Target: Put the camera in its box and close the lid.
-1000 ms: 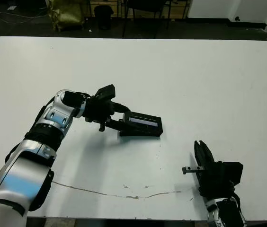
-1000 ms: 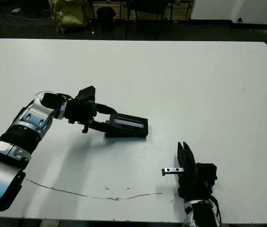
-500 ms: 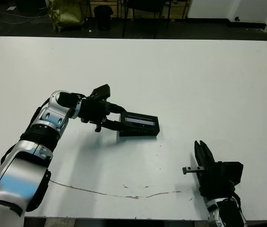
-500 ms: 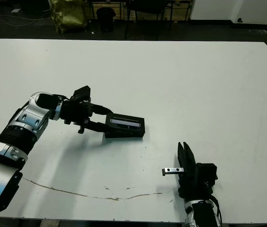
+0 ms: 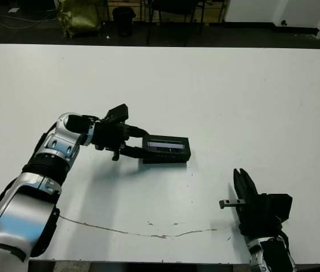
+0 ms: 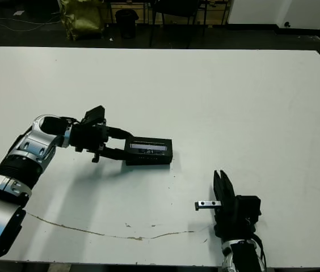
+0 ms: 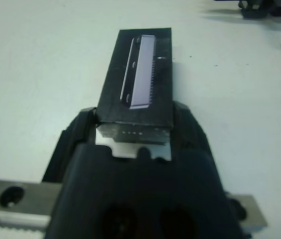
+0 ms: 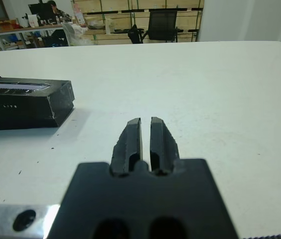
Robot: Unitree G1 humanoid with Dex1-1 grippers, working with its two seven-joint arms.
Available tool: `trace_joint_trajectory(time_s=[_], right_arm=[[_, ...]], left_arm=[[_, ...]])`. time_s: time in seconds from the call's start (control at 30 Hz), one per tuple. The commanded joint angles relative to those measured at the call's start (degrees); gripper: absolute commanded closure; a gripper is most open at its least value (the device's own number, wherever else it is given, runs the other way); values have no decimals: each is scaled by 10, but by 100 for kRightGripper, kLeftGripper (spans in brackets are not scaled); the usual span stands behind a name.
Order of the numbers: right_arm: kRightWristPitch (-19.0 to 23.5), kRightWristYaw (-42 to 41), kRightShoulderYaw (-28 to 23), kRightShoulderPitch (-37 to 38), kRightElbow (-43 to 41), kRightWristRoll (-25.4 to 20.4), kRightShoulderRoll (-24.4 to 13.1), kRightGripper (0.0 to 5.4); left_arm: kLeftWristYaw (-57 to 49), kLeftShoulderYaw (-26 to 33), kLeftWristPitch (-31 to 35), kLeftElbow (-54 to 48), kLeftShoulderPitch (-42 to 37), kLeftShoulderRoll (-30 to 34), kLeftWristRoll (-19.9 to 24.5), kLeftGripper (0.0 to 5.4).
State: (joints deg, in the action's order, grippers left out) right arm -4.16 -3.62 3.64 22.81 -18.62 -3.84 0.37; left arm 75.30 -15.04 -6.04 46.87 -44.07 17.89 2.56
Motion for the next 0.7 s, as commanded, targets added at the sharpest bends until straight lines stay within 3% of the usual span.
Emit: trace_joint_trajectory(time_s=[0.03, 0.2, 0.37, 0.7], right_arm=[[17, 3, -2, 5, -7, 4, -5, 540], [-9, -13, -8, -3, 18, -10, -6, 540], [33, 12, 3, 7, -16, 19, 0, 540], [11, 0, 1, 3, 3, 4, -1, 540]], left_arm=[[-12, -7, 5, 12, 32, 29, -26, 331], [-10, -8, 23, -6, 37, 34, -25, 331], [-14, -15, 28, -30, 36, 41, -31, 331], [-20, -46, 86, -93, 20, 41, -43, 331]])
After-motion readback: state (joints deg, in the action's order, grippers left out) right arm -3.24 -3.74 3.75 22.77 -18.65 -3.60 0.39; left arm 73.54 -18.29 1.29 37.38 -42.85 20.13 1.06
